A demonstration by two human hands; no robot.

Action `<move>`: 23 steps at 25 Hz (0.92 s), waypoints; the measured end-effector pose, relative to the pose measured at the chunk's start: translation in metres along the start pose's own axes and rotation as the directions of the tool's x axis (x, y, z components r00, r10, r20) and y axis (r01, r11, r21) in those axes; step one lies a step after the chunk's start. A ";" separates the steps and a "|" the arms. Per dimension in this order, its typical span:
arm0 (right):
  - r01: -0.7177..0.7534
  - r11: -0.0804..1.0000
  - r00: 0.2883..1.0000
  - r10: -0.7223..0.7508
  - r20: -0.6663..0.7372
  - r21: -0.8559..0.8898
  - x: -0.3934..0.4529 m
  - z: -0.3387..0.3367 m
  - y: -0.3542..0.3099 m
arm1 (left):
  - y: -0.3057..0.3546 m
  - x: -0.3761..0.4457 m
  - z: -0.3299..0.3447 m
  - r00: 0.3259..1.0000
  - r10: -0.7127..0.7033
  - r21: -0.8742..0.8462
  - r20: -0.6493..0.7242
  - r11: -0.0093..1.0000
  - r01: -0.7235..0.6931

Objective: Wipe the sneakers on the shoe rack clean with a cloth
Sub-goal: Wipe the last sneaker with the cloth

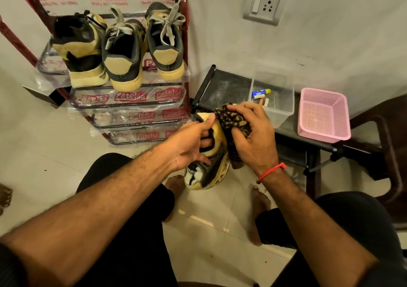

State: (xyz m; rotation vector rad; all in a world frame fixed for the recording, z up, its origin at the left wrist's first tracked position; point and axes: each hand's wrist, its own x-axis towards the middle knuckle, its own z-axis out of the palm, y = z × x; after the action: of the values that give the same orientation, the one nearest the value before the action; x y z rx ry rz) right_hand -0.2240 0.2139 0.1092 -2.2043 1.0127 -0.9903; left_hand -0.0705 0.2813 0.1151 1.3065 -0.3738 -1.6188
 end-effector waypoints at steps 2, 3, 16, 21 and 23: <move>0.076 0.994 0.997 -0.076 0.006 -0.084 0.003 0.008 -0.003 | 0.001 0.000 0.004 0.999 0.045 -0.053 0.017 0.998 -0.044; 0.123 0.986 0.992 -0.123 0.002 -0.114 0.001 0.013 -0.002 | 0.003 0.001 0.004 0.997 0.073 -0.090 -0.003 0.993 -0.073; 0.185 0.981 0.969 -0.193 -0.156 -0.062 -0.025 0.036 0.022 | 0.003 -0.006 0.014 0.977 0.048 -0.053 -0.209 0.997 -0.061; 0.155 0.980 0.940 -0.109 0.323 -0.121 -0.057 0.060 0.056 | 0.020 0.000 -0.009 0.973 0.044 -0.291 -0.227 0.950 -0.111; 0.048 0.997 0.962 -0.032 0.273 -0.054 -0.043 0.056 0.055 | 0.027 -0.004 -0.012 0.976 0.093 -0.282 -0.195 0.948 -0.147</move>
State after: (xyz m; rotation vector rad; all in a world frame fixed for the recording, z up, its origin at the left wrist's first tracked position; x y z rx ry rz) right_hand -0.2229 0.2244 0.0208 -2.3390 0.8837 -0.6565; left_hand -0.0474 0.2755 0.1328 1.1649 -0.0931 -1.3804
